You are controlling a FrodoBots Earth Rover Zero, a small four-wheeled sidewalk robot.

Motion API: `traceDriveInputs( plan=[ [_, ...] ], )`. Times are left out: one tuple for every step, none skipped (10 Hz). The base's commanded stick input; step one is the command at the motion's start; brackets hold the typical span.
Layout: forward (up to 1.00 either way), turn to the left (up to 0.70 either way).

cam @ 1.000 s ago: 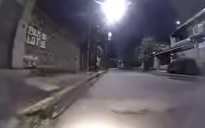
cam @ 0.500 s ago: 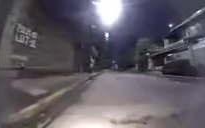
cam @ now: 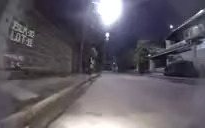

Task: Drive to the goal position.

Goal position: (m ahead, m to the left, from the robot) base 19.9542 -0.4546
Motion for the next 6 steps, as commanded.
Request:
traceDriveInputs(
  plan=[
    [0.5, -0.45],
    [0.5, -0.35],
    [0.5, -0.25],
    [0.5, -0.15],
    [0.5, -0.04],
    [0.5, 0.0]
  ],
)
